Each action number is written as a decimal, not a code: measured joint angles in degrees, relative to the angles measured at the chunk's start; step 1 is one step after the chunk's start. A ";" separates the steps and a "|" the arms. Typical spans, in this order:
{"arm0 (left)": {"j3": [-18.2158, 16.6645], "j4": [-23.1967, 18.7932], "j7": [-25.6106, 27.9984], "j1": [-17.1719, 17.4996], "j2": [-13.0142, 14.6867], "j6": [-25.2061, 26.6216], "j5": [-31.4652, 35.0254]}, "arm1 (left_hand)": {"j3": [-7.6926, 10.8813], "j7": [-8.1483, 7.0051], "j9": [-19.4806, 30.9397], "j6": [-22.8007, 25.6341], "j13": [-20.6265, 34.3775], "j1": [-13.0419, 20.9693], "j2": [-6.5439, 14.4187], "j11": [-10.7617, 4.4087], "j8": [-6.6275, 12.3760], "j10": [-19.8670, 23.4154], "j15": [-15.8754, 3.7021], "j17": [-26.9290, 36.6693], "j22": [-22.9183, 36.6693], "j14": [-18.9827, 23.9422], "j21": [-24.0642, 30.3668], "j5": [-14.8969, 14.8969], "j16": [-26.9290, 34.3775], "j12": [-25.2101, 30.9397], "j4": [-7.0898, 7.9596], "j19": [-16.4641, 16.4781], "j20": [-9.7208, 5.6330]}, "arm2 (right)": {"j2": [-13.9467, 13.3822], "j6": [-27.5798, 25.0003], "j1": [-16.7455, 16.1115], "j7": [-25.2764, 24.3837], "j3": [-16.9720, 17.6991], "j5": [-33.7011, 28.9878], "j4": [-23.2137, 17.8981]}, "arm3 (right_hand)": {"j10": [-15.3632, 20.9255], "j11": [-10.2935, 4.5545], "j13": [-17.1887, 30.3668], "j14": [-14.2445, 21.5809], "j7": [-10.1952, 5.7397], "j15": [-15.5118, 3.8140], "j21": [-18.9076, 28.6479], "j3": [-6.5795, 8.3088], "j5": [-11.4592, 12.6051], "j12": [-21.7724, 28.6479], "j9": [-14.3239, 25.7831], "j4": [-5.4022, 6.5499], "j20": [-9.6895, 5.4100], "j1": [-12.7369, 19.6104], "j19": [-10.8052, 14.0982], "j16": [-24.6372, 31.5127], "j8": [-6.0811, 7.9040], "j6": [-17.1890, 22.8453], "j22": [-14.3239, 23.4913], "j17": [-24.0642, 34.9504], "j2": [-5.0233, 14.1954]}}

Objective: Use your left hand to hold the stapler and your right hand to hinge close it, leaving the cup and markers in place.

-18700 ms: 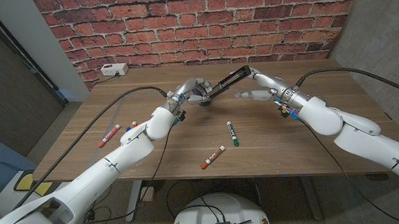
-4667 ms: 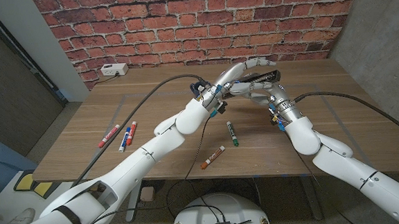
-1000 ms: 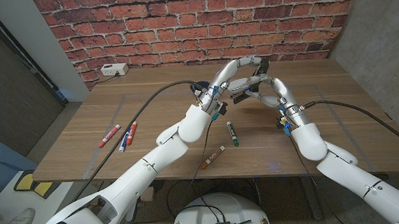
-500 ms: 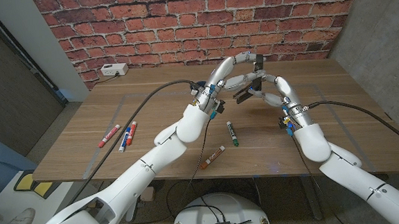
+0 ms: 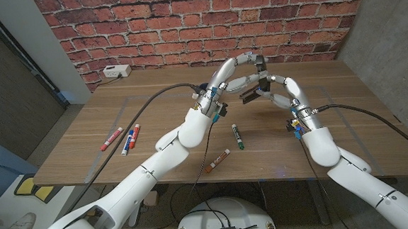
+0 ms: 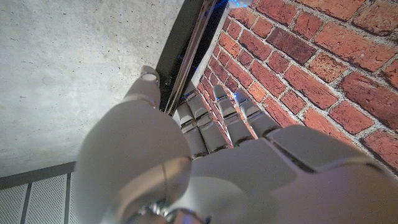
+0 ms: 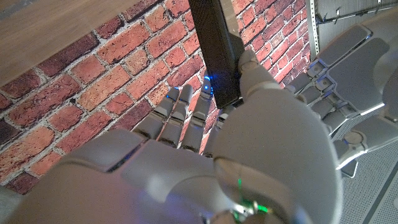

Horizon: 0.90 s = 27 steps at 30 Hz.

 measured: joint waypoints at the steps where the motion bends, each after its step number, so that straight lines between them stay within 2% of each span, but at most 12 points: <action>1: -0.15 -0.11 0.06 0.14 0.07 0.14 -0.09 | 0.00 0.00 0.00 0.00 0.00 0.00 0.00 0.00 0.00 0.00 0.00 0.00 0.00 0.00 0.00 0.00 0.00 0.00 0.00 0.00 0.00 | 0.04 0.05 -0.11 0.10 0.12 0.15 -0.12 | 0.00 0.00 -0.01 0.00 0.00 0.00 0.00 0.00 0.00 0.00 0.00 0.00 0.00 0.00 0.00 0.00 0.00 0.00 0.00 0.00 0.00; 12: -0.97 -1.17 0.81 1.36 0.89 1.13 -0.50 | 0.00 -0.23 0.16 -0.24 0.92 0.21 -0.22 0.00 -0.04 0.00 0.00 0.22 0.00 0.00 0.00 -0.08 0.19 0.00 0.00 0.22 0.22 | 0.36 1.58 -0.94 1.32 1.00 1.26 -1.31 | 0.00 0.00 -0.09 0.22 0.02 -0.22 0.00 -0.02 0.00 0.00 0.29 0.02 0.00 0.00 0.00 -0.23 -0.06 -0.04 0.00 -0.01 0.01; 14: -1.03 -1.29 0.86 1.47 0.97 1.28 -0.54 | 0.00 -0.23 0.16 -0.25 2.51 0.21 -0.22 -0.01 -0.08 0.01 0.00 0.27 0.00 0.00 0.00 -0.13 0.22 -0.07 0.00 0.22 0.22 | 0.45 1.78 -1.06 1.44 1.14 1.35 -1.49 | 0.00 0.00 -0.13 0.22 0.20 -0.22 0.00 -0.10 0.00 0.00 0.29 0.10 0.00 0.45 0.00 -0.23 -0.08 -0.22 0.00 0.00 0.46; 16: -1.19 -1.60 0.88 1.72 1.19 1.46 -0.59 | 0.00 -0.23 0.15 -0.25 2.52 0.21 -0.22 -0.12 -0.08 0.12 0.00 0.26 0.00 0.00 0.00 -0.25 0.22 -0.09 0.00 0.22 0.22 | 0.62 2.34 -1.20 1.78 1.28 1.74 -1.66 | 0.00 0.00 -2.45 0.22 0.18 -0.22 0.00 -0.10 0.00 0.00 0.29 0.11 -0.01 0.45 0.01 -0.23 -0.23 -0.21 0.00 -0.01 0.46; 21: -1.45 -1.98 0.94 2.21 1.61 1.87 -0.82 | 0.00 -0.23 0.15 -0.25 2.55 0.20 -0.23 -0.19 -0.26 0.20 0.00 0.26 0.00 0.00 0.00 -0.49 0.22 -0.21 0.00 0.22 0.22 | 1.10 3.21 -1.52 2.49 1.61 2.62 -1.92 | 0.00 0.00 -2.46 0.64 0.18 -0.19 0.23 -0.10 0.00 0.00 0.29 0.10 0.82 0.45 1.23 -0.22 -0.24 -0.20 0.00 0.28 0.46; 27: -1.60 -1.99 1.16 2.57 1.76 1.92 -1.11 | 0.00 -0.02 0.15 -0.05 2.58 0.20 -0.23 -0.12 -0.47 0.49 0.00 0.26 0.00 0.00 0.00 -0.48 0.22 -0.35 0.00 0.21 0.22 | 1.71 3.98 -1.92 3.31 2.05 4.03 -2.14 | -0.01 0.01 -4.44 0.72 0.16 -0.11 0.23 -0.10 -0.02 0.00 0.28 0.10 0.83 0.91 1.23 -0.22 -0.26 -0.22 0.00 0.27 0.92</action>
